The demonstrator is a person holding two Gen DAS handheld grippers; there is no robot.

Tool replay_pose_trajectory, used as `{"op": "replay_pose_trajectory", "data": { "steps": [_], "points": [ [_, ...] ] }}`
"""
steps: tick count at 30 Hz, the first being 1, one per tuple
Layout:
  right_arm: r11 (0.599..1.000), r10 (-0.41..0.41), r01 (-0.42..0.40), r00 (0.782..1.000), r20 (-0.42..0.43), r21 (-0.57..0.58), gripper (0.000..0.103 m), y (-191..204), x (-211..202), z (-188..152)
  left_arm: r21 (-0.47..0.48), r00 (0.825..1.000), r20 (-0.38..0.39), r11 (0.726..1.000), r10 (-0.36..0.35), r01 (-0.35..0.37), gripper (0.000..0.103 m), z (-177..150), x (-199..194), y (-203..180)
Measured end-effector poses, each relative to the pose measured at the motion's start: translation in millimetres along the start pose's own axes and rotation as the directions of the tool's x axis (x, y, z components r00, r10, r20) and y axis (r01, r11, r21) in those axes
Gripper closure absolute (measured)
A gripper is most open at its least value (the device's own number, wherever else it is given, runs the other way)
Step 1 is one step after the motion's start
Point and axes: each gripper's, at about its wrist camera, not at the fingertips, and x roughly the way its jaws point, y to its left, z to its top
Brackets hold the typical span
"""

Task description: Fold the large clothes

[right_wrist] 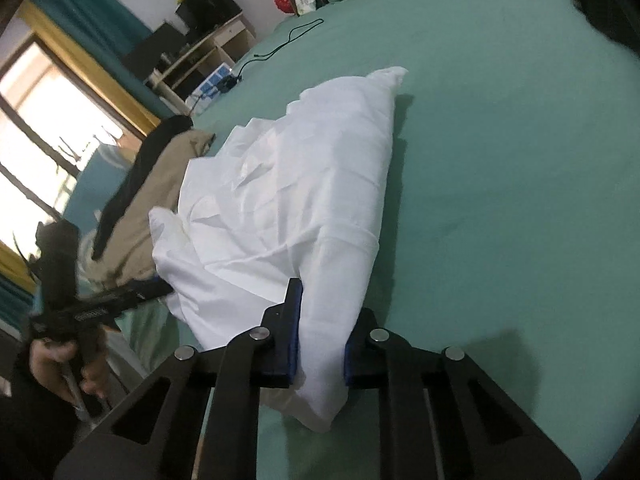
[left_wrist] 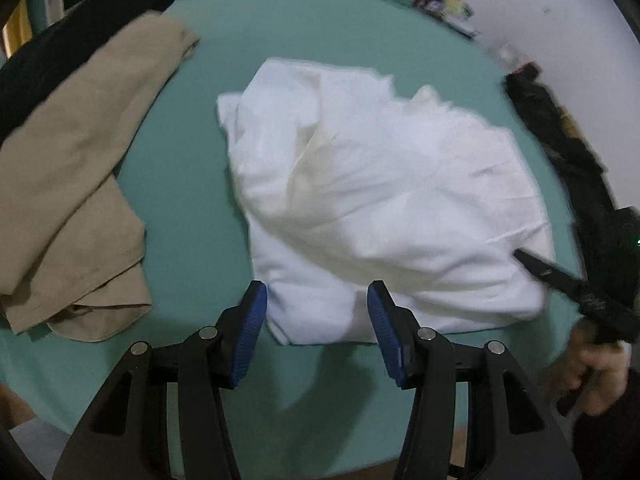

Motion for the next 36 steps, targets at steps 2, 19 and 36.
{"op": "replay_pose_trajectory", "data": {
  "steps": [2, 19, 36],
  "points": [
    [0.998, -0.042, 0.042, 0.999, -0.004, -0.040, 0.087, 1, -9, -4, 0.008, 0.994, 0.096, 0.999, -0.045, 0.044, 0.048, 6, -23, -5],
    [0.999, -0.041, 0.040, 0.999, 0.032, 0.036, 0.085, -22, -13, -14, 0.091, 0.996, -0.056, 0.993, -0.066, 0.071, 0.093, 15, 21, -27],
    [0.994, -0.102, 0.100, 0.994, 0.042, 0.034, 0.048, -27, -29, -4, -0.068, 0.998, 0.053, 0.997, -0.025, 0.028, 0.051, 41, -13, 3]
  ]
}}
